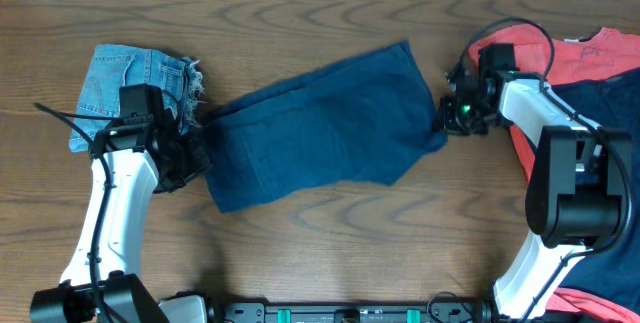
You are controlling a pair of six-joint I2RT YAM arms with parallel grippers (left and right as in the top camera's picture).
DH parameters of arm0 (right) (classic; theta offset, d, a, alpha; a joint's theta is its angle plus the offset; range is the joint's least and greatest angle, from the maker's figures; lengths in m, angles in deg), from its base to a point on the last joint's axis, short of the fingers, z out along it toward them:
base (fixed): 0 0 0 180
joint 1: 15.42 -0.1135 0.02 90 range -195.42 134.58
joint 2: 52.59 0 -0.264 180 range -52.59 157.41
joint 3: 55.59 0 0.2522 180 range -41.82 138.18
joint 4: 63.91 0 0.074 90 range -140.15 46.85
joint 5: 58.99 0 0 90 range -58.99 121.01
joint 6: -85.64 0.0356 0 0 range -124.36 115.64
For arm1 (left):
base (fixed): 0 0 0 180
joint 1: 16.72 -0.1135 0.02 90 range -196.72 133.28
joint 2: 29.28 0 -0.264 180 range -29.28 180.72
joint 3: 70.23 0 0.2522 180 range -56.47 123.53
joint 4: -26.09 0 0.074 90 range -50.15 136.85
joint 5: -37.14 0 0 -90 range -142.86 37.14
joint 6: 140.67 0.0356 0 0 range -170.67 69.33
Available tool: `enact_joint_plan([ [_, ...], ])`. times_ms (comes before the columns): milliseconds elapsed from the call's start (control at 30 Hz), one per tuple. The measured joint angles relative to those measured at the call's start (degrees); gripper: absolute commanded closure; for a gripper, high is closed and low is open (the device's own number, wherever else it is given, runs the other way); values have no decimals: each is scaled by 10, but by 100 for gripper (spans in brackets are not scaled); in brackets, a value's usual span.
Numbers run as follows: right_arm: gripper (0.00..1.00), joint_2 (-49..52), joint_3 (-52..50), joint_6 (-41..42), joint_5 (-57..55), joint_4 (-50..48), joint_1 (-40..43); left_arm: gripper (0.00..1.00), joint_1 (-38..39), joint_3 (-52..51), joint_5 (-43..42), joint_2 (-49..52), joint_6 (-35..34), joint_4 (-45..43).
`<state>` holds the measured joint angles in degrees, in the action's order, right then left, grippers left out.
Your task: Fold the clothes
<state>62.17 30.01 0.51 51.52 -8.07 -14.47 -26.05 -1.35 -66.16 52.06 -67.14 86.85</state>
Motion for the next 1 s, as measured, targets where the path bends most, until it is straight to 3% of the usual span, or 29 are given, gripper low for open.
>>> enact_joint_plan([
  [100, 99, -13, -2, 67, -69, 127, -3, 47, 0, 0, 0, 0, 7, 6],
  [133, 92, -16, -6, 90, -97, 172, -3, 47, 0, 0, 0, 0, 11, 8],
  [233, 46, -27, -18, 139, -162, 230, -3, 47, 0, 0, 0, 0, 22, 12],
  [300, 36, -43, -20, 142, -181, 222, -3, 46, 0, 0, 0, 0, 30, 12],
  [533, 36, -130, -19, 40, -133, 30, -3, 46, 0, 0, 0, 0, 47, 9],
  [667, 36, -140, -16, 12, -105, -33, -1, 46, 0, 0, 0, 0, 50, -1],
  [1000, 41, -89, -17, -12, -48, -94, 9, 46, 0, 0, 0, 0, 56, -42],
])
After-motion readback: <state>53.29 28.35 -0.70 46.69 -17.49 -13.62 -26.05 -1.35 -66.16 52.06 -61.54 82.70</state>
